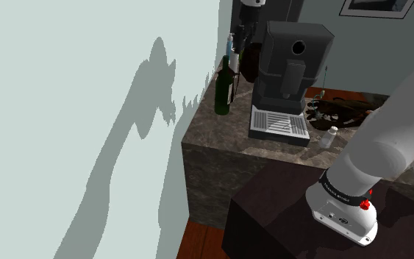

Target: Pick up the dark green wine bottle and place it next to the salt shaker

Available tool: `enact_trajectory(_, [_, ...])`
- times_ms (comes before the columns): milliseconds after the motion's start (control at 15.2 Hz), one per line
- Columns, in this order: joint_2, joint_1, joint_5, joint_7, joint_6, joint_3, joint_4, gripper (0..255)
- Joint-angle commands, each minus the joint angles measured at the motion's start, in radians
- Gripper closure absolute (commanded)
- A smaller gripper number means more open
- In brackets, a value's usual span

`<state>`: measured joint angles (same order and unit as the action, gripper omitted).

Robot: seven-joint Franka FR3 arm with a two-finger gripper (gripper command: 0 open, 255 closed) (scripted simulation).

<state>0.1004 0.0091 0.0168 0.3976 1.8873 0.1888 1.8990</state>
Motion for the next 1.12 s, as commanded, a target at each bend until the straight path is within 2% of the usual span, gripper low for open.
enact_trajectory(0, [-0.09, -0.005, 0.024, 0.035, -0.004, 0.013, -0.08, 0])
enact_trajectory(462, [-0.411, -0.046, 0.111, 0.13, -0.064, 0.022, -0.409, 0])
enact_trajectory(1056, [-0.429, -0.044, 0.116, 0.135, 0.03, 0.016, -0.331, 0])
